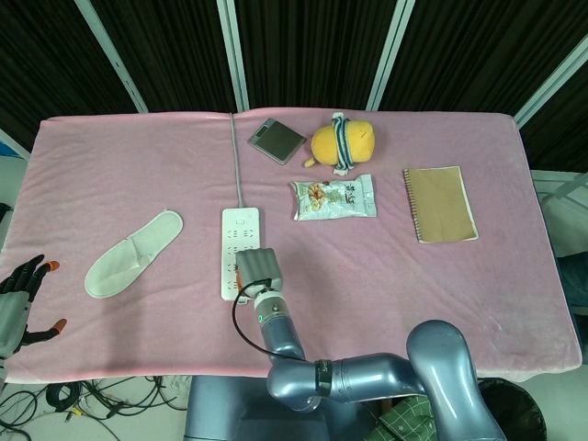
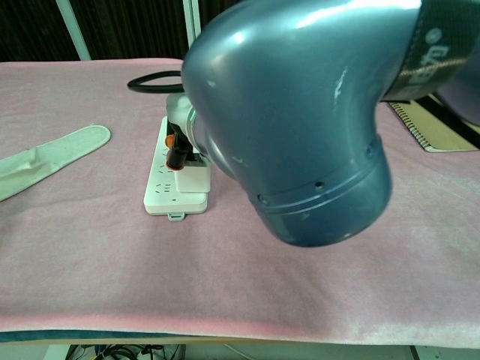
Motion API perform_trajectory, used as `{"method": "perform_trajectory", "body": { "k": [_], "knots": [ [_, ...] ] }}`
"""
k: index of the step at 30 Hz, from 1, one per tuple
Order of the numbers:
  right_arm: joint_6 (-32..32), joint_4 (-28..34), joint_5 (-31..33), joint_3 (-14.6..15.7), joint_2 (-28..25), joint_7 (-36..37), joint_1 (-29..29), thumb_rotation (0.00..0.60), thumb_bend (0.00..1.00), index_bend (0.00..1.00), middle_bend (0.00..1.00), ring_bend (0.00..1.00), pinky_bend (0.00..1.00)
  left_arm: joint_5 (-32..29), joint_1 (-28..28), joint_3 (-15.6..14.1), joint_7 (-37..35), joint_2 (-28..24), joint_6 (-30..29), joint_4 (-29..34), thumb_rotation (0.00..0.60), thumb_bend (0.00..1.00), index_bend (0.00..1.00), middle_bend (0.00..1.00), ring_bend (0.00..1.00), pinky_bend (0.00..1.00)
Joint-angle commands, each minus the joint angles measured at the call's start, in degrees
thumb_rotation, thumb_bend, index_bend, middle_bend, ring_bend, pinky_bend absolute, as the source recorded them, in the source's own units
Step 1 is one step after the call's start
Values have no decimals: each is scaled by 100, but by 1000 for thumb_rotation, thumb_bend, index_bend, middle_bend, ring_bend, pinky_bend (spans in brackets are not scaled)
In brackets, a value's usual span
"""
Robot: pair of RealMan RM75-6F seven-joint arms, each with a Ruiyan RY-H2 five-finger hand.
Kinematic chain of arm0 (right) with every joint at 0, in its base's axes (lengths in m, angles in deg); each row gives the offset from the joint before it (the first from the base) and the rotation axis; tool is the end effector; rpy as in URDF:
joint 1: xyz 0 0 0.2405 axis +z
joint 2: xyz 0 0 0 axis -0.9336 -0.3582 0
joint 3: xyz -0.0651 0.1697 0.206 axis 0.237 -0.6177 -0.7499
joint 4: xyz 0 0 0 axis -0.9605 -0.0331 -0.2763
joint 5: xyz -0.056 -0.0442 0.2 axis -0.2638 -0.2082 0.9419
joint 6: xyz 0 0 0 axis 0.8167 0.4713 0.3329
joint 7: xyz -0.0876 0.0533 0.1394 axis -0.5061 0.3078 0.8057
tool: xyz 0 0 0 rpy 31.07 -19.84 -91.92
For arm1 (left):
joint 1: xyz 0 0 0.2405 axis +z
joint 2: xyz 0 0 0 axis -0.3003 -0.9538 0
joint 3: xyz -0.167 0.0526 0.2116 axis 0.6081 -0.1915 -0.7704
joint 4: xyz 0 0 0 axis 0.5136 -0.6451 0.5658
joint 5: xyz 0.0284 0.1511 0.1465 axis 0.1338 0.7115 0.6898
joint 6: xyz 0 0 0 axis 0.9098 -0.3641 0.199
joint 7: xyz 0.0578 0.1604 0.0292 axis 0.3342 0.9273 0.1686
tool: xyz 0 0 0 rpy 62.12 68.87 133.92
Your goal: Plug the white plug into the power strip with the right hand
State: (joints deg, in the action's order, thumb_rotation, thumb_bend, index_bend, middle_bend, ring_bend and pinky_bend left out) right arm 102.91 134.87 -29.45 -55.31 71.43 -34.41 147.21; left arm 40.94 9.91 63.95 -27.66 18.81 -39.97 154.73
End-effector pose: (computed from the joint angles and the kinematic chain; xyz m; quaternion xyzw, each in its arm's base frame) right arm 0.0657 -0.3606 -0.1402 0.7247 -0.5097 0.2702 0.3768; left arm -0.3354 0.2146 0.1611 -0.5935 -0.4687 -0.3131 0.5745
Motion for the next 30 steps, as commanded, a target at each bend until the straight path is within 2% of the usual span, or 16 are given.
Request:
{"method": "perform_trajectory", "body": {
  "k": [1, 30],
  "knots": [
    [-19, -62, -5, 15, 38, -18, 11, 600, 827, 949, 832, 808, 736, 2, 1, -1, -4, -3, -1, 0, 600, 222, 115, 4, 1, 151],
    [-105, -260, -141, 161, 273, -157, -46, 600, 827, 972, 847, 816, 741, -12, -7, -3, -24, -14, 25, 5, 600, 222, 115, 4, 1, 151]
  ]
}}
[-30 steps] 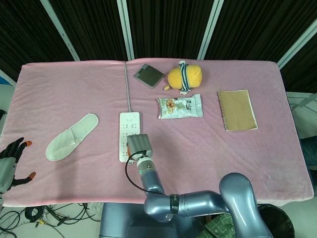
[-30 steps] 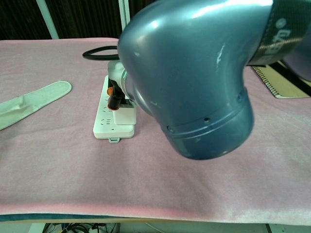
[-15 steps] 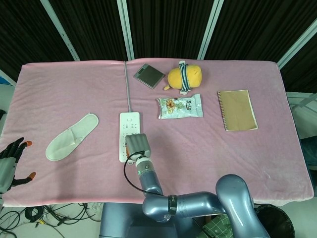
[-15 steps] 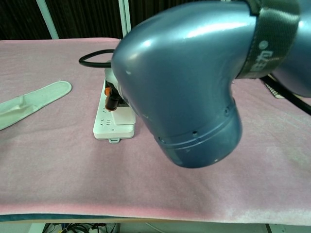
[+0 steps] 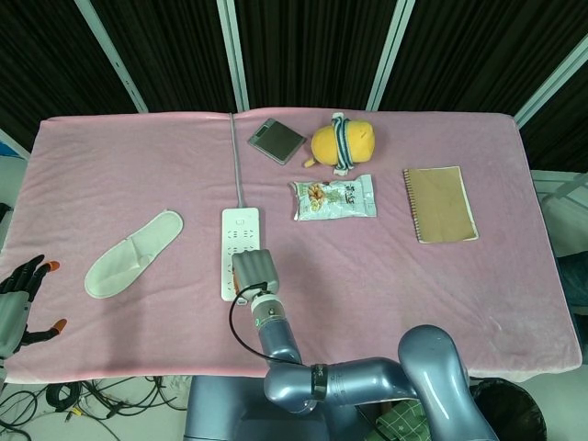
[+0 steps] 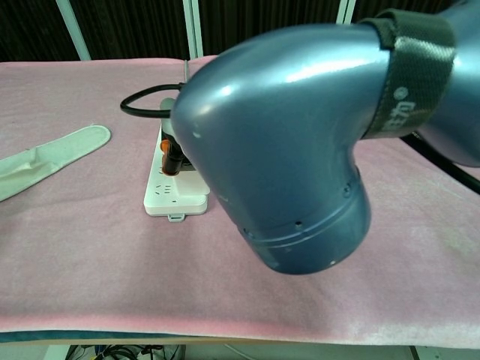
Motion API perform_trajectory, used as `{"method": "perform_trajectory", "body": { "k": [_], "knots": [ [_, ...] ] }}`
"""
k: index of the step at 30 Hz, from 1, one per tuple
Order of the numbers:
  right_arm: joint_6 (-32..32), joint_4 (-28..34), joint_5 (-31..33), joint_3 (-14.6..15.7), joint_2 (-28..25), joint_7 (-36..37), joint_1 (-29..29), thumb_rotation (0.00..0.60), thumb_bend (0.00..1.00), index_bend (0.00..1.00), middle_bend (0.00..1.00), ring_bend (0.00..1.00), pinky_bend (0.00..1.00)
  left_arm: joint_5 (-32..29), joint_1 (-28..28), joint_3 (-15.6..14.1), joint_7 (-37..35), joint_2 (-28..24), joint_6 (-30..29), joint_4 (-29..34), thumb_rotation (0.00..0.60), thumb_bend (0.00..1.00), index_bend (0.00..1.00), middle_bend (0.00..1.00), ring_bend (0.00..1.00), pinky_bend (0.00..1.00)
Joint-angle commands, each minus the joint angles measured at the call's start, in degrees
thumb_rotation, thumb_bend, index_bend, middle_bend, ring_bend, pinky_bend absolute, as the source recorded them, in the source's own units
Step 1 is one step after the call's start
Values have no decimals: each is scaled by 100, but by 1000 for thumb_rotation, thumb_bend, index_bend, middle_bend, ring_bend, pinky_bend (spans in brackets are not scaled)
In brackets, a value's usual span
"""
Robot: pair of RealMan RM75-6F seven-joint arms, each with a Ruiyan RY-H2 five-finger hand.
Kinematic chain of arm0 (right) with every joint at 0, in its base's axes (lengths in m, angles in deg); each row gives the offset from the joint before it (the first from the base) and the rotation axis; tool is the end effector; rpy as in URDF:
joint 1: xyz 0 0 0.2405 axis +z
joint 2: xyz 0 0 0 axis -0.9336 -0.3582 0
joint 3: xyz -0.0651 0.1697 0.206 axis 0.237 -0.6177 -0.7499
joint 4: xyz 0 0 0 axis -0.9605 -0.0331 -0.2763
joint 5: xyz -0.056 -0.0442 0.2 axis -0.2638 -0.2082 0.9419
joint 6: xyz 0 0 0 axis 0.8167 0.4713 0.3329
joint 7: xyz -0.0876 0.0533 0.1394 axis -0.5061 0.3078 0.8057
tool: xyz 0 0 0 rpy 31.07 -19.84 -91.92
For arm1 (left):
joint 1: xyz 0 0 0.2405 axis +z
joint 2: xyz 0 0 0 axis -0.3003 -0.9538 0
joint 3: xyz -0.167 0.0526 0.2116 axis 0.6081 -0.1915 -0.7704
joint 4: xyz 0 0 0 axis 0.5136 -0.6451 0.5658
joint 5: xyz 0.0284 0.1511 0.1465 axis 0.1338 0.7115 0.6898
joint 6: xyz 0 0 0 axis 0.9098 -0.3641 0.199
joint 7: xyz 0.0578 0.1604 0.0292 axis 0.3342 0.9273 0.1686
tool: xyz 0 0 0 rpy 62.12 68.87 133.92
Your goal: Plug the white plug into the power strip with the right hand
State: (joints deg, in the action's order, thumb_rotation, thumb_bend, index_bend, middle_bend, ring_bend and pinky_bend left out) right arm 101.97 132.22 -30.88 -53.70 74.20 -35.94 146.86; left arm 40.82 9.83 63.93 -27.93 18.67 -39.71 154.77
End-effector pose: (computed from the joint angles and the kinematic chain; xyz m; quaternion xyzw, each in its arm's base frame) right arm 0.0595 -0.3524 -0.1577 0.7407 -0.4927 0.2550 0.3789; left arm -0.3357 0.2148 0.1613 -0.5931 -0.4710 -0.3126 0.5733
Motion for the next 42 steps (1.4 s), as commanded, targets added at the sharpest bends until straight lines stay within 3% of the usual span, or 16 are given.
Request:
{"method": "perform_trajectory", "body": {
  "k": [1, 9, 15, 18, 21, 25, 28, 31, 36, 42],
  "knots": [
    [-16, 7, -3, -4, -7, -5, -20, 600, 827, 972, 847, 816, 741, -1, 2, 1, 4, 2, -5, 1, 600, 222, 115, 4, 1, 151],
    [58, 146, -139, -149, -113, 64, -60, 600, 827, 972, 839, 809, 741, -11, 1, 3, 2, 2, -3, 6, 600, 222, 115, 4, 1, 151],
    [207, 586, -330, -477, -430, 320, -201, 600, 732, 932, 716, 722, 671, 14, 17, 3, -27, -3, -40, 2, 600, 222, 115, 4, 1, 151],
    [197, 1017, -386, -639, -768, 480, -404, 600, 587, 746, 569, 605, 590, 7, 21, 4, -40, -5, -41, -6, 600, 222, 115, 4, 1, 151],
    [230, 1598, -280, -744, -1298, 484, -694, 600, 432, 495, 410, 467, 484, 4, 20, 3, -21, -3, -40, -11, 600, 222, 115, 4, 1, 151],
    [331, 2353, -207, -735, -2152, 380, -1140, 600, 301, 316, 218, 282, 327, -1, 25, 6, 23, 11, -61, -13, 600, 222, 115, 4, 1, 151],
    [441, 2849, -445, -536, -2786, 386, -1565, 600, 235, 212, 108, 164, 234, 6, 31, 5, 86, 25, -90, -13, 600, 222, 115, 4, 1, 151],
    [544, 3292, -909, -152, -3397, 396, -2024, 600, 167, 145, 46, 93, 167, 0, 38, 11, 143, 42, -123, -3, 600, 222, 115, 4, 1, 151],
    [724, 3935, -1951, 664, -4383, 602, -2906, 600, 102, 88, 11, 57, 134, -20, 41, 22, 262, 76, -162, 13, 600, 222, 115, 4, 1, 151],
    [1091, 4120, -3365, 1440, -5004, 1178, -3817, 600, 74, 69, 3, 46, 126, -22, 49, 27, 389, 115, -215, 41, 600, 222, 115, 4, 1, 150]
  ]
}}
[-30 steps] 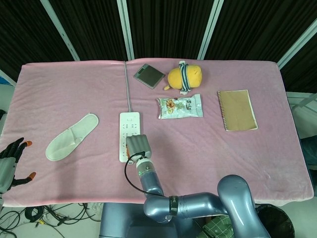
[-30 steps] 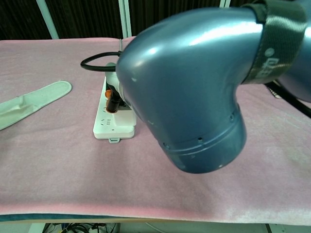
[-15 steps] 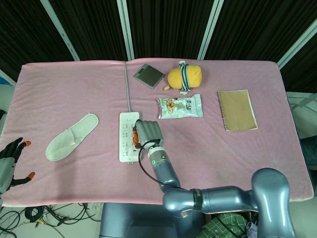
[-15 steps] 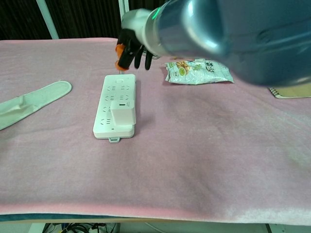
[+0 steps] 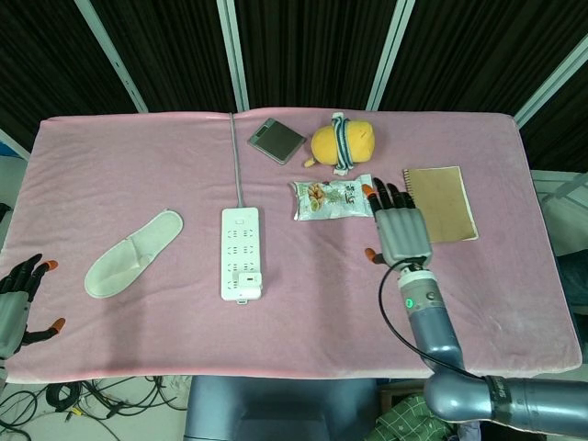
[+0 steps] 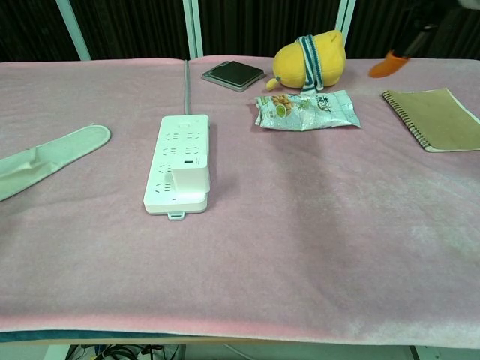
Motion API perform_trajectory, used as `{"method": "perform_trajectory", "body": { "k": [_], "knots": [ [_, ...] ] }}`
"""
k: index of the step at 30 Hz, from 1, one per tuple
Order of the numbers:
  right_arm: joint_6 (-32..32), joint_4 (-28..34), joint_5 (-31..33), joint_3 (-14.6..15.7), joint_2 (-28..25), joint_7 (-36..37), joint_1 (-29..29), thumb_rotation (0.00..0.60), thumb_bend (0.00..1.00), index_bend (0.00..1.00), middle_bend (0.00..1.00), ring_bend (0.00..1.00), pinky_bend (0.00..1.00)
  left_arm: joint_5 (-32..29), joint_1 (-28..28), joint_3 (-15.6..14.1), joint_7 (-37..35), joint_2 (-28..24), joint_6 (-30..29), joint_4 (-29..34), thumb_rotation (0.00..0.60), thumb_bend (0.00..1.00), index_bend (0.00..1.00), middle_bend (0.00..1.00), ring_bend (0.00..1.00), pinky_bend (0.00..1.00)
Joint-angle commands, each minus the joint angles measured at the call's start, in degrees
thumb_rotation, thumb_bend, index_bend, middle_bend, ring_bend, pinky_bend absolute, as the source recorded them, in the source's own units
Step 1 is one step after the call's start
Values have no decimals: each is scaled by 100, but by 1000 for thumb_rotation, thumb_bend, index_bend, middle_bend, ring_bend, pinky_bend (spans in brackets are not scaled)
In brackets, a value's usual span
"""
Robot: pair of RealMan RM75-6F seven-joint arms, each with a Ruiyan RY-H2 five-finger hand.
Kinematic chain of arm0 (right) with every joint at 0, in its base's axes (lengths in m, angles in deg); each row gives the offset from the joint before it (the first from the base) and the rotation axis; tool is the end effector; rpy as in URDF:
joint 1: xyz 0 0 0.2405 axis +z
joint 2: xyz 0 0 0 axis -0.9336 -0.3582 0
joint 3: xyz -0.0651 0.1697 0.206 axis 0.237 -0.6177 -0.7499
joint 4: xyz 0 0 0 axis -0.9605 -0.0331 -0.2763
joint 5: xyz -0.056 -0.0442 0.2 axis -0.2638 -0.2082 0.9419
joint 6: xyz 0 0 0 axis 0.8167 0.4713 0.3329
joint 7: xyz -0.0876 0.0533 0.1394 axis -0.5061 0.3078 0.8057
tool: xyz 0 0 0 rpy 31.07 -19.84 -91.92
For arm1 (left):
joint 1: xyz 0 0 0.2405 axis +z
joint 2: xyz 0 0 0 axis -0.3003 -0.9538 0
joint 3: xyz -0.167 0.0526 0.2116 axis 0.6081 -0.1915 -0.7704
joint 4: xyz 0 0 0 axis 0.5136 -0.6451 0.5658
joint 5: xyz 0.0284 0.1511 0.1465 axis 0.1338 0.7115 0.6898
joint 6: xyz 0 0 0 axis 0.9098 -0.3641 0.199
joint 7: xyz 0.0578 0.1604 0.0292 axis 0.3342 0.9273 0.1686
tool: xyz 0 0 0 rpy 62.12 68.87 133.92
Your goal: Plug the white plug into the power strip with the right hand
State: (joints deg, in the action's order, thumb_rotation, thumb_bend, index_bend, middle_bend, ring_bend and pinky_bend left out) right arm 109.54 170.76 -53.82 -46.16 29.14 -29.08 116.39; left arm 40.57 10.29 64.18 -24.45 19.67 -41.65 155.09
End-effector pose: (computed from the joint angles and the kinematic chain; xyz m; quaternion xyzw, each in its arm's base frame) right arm -0.0985 -0.3715 0.0977 0.6619 -0.4137 0.3219 0.5358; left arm -0.3332 0.2138 0.1606 -0.5946 -0.4529 -0.3091 0.5880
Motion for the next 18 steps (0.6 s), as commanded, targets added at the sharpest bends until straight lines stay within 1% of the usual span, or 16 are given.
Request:
{"method": "perform_trajectory", "body": {
  "k": [1, 2, 3, 4, 6, 9, 11, 12, 13, 14, 17, 18],
  "knots": [
    [450, 242, -1524, 928, -602, 694, -1029, 600, 72, 69, 3, 46, 126, 15, 5, 4, 79, 26, -46, 14, 600, 222, 115, 4, 1, 149],
    [521, 216, -1756, 1058, -648, 799, -1166, 600, 72, 69, 2, 46, 126, 26, 7, 7, 94, 33, -62, 19, 600, 222, 115, 4, 1, 147],
    [661, 126, -2217, 1324, -718, 1005, -1430, 600, 73, 69, 2, 46, 126, 48, 12, 12, 110, 45, -97, 27, 600, 222, 115, 4, 1, 145],
    [716, 76, -2442, 1440, -740, 1110, -1541, 600, 73, 69, 3, 46, 126, 60, 16, 15, 113, 50, -116, 29, 600, 222, 115, 4, 1, 142],
    [944, -197, -3186, 1883, -798, 1548, -1980, 600, 73, 69, 3, 46, 125, 124, 37, 31, 94, 69, -209, 29, 600, 222, 115, 4, 0, 134],
    [1277, -733, -4019, 2355, -772, 2253, -2536, 600, 72, 71, 4, 47, 124, 329, 64, 47, -7, 105, -384, -23, 600, 222, 115, 4, 0, 124],
    [1417, -963, -4260, 2489, -727, 2507, -2733, 600, 72, 71, 5, 47, 121, 460, 72, 50, -62, 124, -473, -65, 600, 222, 115, 4, 0, 114],
    [1536, -1204, -4474, 2613, -667, 2726, -2911, 600, 72, 71, 5, 47, 119, 623, 83, 56, -141, 154, -592, -123, 600, 222, 115, 4, 0, 112],
    [1567, -1290, -4537, 2656, -644, 2789, -2966, 600, 72, 71, 5, 47, 116, 683, 87, 60, -171, 165, -639, -142, 600, 221, 115, 4, 0, 107],
    [1650, -1534, -4705, 2762, -572, 2931, -3110, 600, 72, 71, 5, 47, 115, 843, 103, 68, -258, 198, -772, -203, 600, 221, 114, 4, 0, 105],
    [1780, -1939, -4930, 2898, -416, 3108, -3345, 600, 72, 71, 7, 47, 114, 1096, 135, 80, -395, 253, -1005, -330, 600, 219, 114, 4, 0, 100],
    [1799, -1989, -4959, 2906, -391, 3139, -3376, 600, 72, 72, 8, 47, 114, 1124, 139, 79, -412, 260, -1029, -349, 600, 218, 114, 4, 0, 99]
  ]
}}
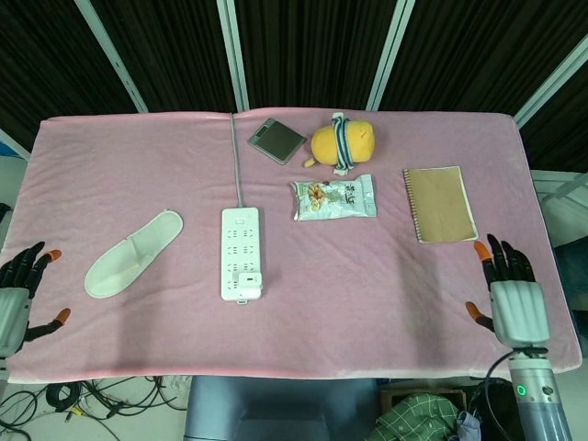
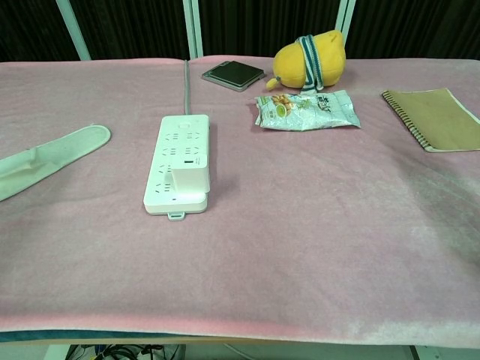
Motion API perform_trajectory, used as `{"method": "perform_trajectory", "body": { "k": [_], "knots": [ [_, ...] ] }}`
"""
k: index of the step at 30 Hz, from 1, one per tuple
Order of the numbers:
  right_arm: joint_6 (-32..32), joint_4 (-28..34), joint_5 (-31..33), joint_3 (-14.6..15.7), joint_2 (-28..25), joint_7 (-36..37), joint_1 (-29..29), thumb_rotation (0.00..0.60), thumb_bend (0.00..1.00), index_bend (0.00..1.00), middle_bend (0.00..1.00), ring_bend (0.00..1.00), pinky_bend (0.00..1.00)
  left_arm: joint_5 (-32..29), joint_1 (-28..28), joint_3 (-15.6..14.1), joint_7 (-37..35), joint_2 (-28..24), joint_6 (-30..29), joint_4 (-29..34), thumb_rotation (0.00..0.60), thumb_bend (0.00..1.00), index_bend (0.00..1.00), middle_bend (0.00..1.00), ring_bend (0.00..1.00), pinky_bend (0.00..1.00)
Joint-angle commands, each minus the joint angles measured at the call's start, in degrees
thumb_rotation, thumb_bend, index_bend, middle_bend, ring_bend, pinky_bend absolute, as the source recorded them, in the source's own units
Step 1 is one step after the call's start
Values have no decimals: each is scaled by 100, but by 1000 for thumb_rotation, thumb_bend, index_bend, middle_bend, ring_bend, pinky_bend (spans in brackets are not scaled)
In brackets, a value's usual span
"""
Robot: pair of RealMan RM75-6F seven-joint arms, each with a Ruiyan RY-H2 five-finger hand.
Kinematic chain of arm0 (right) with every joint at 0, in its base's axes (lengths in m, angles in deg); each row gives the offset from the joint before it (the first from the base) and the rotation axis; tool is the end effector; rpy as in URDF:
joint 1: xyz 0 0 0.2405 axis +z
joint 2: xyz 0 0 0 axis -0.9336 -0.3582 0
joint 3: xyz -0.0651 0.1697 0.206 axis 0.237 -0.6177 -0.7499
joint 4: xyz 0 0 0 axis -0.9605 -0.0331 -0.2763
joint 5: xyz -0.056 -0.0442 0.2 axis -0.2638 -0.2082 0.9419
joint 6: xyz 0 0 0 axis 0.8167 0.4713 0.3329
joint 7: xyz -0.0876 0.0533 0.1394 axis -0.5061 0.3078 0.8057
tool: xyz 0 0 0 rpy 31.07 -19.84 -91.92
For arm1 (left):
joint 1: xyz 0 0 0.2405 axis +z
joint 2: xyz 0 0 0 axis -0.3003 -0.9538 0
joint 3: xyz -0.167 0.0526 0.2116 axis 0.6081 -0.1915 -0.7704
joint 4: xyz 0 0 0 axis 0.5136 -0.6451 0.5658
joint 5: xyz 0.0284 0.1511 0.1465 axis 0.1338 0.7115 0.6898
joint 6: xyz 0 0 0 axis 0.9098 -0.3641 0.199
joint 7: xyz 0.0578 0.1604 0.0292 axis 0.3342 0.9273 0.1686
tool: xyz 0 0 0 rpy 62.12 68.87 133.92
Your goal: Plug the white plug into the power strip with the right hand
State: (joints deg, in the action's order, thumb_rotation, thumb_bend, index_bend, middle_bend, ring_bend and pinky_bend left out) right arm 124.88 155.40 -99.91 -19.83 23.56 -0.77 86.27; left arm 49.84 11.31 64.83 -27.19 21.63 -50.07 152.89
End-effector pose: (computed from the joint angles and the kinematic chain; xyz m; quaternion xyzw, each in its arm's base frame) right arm -0.2812 -0.2409 0.1464 0.6184 -0.3499 0.3320 0.6204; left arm -0.3072 0.2149 0.1696 -0.5997 -0.3882 -0.3915 0.5800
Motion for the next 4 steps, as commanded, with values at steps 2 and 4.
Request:
{"method": "perform_trajectory", "body": {
  "k": [2, 4],
  "knots": [
    [308, -611, -433, 293, 256, 451, -472, 600, 73, 71, 9, 47, 115, 284, 46, 8, -181, 81, -253, -196, 600, 218, 114, 5, 0, 97],
    [331, -742, -513, 288, 314, 551, -540, 600, 73, 71, 9, 47, 115, 340, 50, -6, -213, 89, -276, -248, 600, 217, 114, 4, 0, 95]
  ]
}}
